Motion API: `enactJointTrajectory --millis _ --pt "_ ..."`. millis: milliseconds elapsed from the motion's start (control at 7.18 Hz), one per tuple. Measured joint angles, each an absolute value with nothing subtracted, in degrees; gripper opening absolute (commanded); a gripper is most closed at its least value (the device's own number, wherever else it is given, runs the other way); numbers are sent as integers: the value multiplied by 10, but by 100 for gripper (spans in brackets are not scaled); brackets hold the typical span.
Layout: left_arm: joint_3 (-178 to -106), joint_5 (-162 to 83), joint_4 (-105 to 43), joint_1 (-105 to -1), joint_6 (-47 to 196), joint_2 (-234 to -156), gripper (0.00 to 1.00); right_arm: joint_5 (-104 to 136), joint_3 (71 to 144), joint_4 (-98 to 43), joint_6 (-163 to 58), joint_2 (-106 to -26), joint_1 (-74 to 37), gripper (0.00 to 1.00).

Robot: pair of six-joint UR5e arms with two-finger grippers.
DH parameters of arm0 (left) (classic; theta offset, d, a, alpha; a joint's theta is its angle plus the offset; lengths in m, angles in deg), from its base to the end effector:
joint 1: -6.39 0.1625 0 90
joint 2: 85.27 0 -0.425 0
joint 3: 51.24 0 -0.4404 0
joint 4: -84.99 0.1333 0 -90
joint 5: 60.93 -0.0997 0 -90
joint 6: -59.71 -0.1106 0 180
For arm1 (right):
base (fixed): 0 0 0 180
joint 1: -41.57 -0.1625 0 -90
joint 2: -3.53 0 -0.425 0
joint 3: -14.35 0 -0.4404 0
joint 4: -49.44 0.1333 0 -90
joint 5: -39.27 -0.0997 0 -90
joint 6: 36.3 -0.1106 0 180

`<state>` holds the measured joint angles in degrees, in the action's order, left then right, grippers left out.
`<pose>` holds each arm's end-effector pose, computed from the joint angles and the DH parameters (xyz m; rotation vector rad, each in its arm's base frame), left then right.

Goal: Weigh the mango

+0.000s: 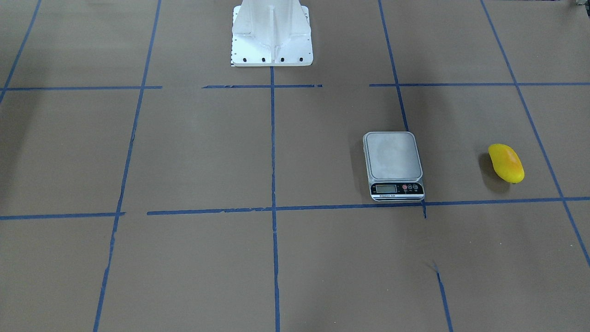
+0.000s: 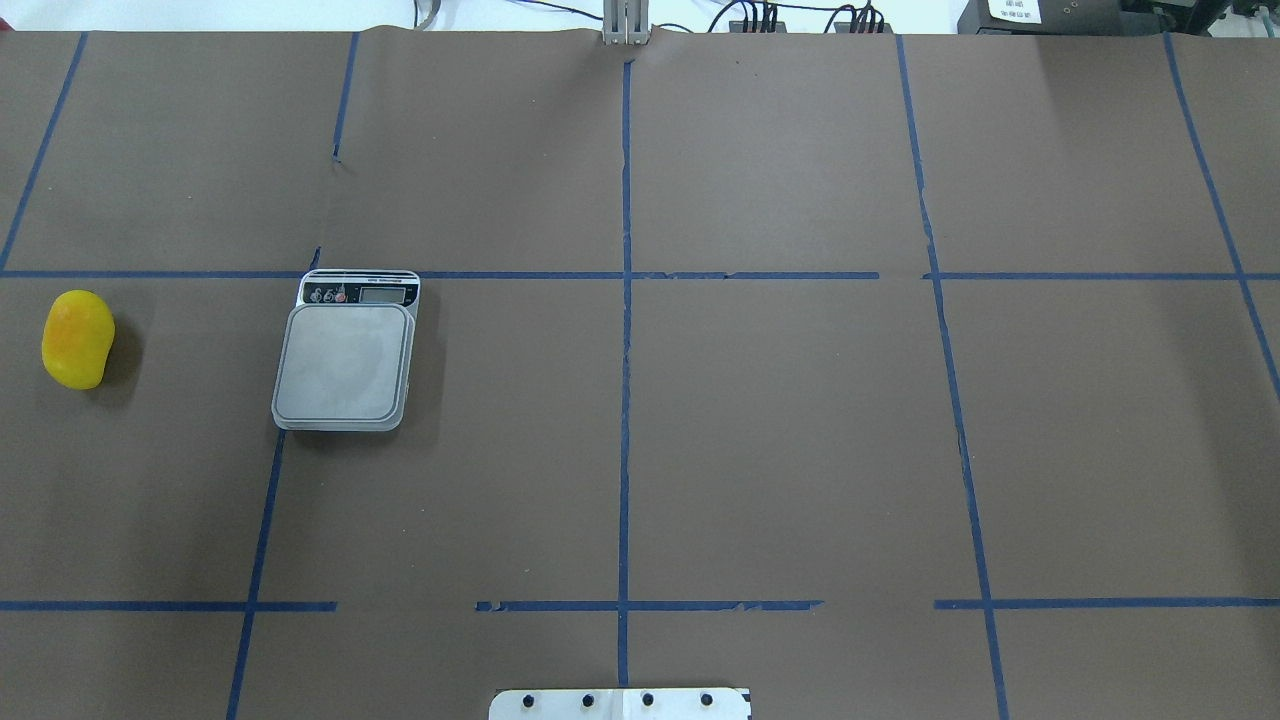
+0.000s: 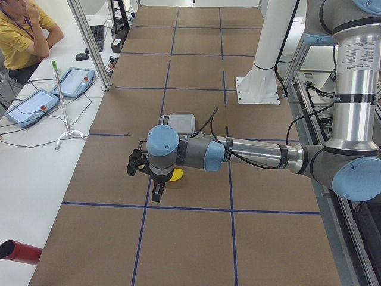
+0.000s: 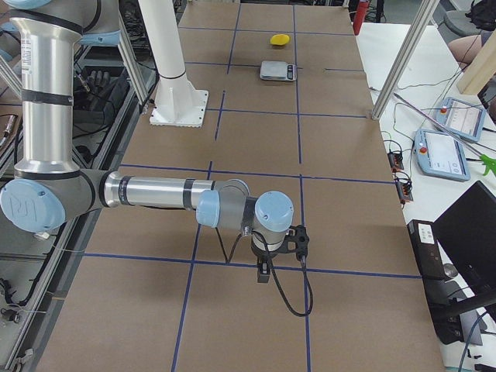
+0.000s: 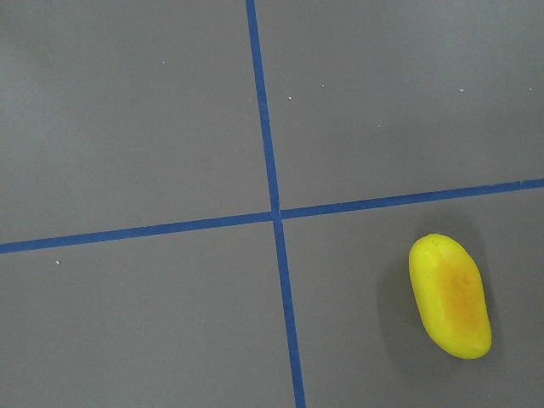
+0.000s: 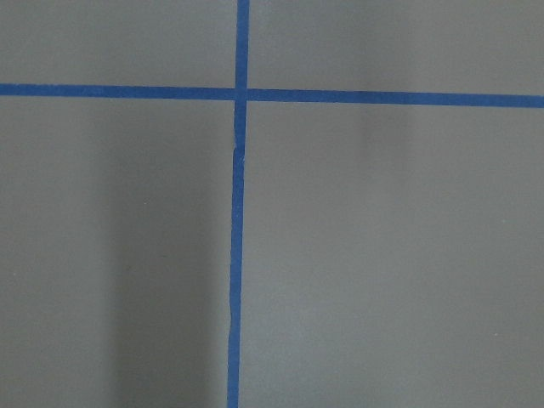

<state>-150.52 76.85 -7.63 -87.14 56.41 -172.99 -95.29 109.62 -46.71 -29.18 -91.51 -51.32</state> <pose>-0.0840 -0.5268 0.5901 0.2073 0.8210 0.0662 0.0805 -0.4907 0.6728 -0.0299 -0.7826 -0.0298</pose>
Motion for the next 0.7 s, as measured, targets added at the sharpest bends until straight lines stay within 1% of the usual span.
enactJointTrajectory --millis 418,696 --pt "-1515 767 -77 -871 565 -1726 100 -953 1096 -467 -292 -916 -513 100" --pt "-1513 768 -85 -857 616 -1728 100 -953 1096 -467 -292 -916 -513 100"
